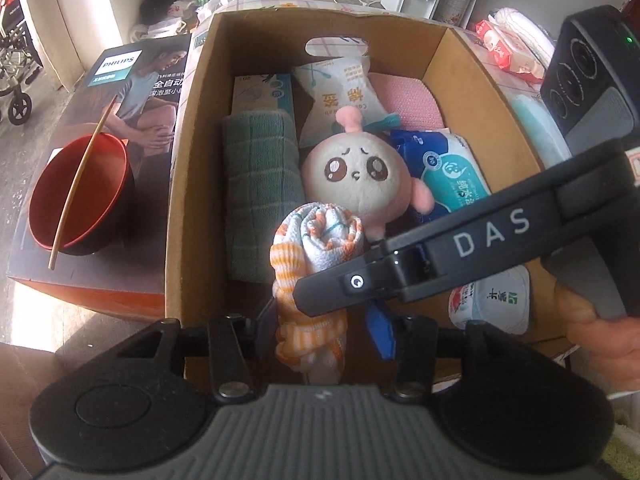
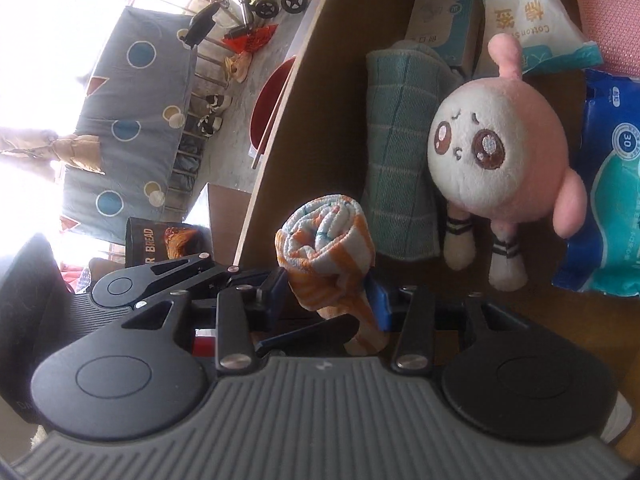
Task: Organize soft objects
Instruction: 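Carry the striped towel with the right tool into the box and release, then move the right tool over the gold packet while the left tool closes on the green scrunchie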
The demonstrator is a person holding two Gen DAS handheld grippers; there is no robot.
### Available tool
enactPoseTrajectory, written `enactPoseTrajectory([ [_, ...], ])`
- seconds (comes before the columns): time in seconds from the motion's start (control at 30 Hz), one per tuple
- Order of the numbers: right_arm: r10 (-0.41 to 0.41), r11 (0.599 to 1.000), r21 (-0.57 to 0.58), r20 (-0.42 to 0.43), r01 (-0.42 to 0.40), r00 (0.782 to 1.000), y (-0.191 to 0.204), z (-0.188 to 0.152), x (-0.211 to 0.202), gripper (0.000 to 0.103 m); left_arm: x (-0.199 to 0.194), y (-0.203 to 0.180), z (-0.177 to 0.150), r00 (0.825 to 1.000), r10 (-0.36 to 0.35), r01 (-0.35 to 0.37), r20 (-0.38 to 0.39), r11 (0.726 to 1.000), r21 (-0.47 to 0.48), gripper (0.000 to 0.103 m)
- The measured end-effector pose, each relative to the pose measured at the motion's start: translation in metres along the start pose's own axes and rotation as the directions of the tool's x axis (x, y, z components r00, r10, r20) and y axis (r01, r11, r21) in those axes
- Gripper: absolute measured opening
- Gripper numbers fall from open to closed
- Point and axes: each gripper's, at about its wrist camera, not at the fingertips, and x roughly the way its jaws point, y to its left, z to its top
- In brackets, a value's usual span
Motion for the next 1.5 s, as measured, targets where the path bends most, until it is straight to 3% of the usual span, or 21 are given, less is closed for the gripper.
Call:
enactPoseTrajectory([
  [0.17,-0.002,0.999,0.034,-0.046,0.004,0.999,-0.008,0.001,0.021,0.045,0.004,0.004,-0.006,0.999,-0.040,0.040,-0.014,0.999,-0.030,0.054],
  [0.63,0.056,0.997,0.043,0.032,-0.057,0.998,-0.016,0.010,0.011,0.051,-0.022,0.000,-0.011,0.997,-0.054,0.058,0.064,0.997,-0.059,0.061],
  [0.77,0.092,0.995,0.037,0.114,-0.096,0.989,-0.018,-0.005,-0.015,0.052,-0.035,-0.008,-0.016,0.986,-0.090,0.101,0.137,0.992,-0.074,0.065],
  [0.9,0.081,0.997,-0.013,0.252,-0.081,0.964,-0.019,-0.033,-0.061,0.059,-0.047,-0.025,-0.020,0.967,-0.121,0.136,0.225,0.989,-0.050,0.071],
  [1.03,0.053,0.998,-0.055,0.416,-0.033,0.908,-0.026,-0.070,-0.117,0.066,-0.050,-0.051,-0.015,0.956,-0.162,0.165,0.245,0.986,0.011,0.074],
  [1.1,0.032,0.999,-0.050,0.495,-0.009,0.869,-0.036,-0.089,-0.147,0.069,-0.048,-0.067,-0.008,0.957,-0.167,0.160,0.239,0.986,0.048,0.074],
  [1.27,-0.125,0.987,0.006,0.663,0.162,0.738,-0.064,-0.145,-0.216,0.074,-0.049,-0.106,0.009,0.950,-0.192,0.161,0.248,0.977,0.140,0.074],
  [1.33,-0.213,0.969,0.062,0.706,0.241,0.676,-0.079,-0.168,-0.239,0.078,-0.048,-0.124,0.020,0.948,-0.211,0.173,0.238,0.970,0.171,0.074],
  [1.37,-0.264,0.954,0.097,0.719,0.284,0.643,-0.091,-0.183,-0.249,0.079,-0.045,-0.138,0.027,0.948,-0.227,0.184,0.225,0.963,0.196,0.074],
  [1.5,-0.451,0.875,0.226,0.701,0.428,0.552,-0.129,-0.220,-0.266,0.081,-0.037,-0.191,0.050,0.945,-0.271,0.214,0.181,0.935,0.283,0.080],
])
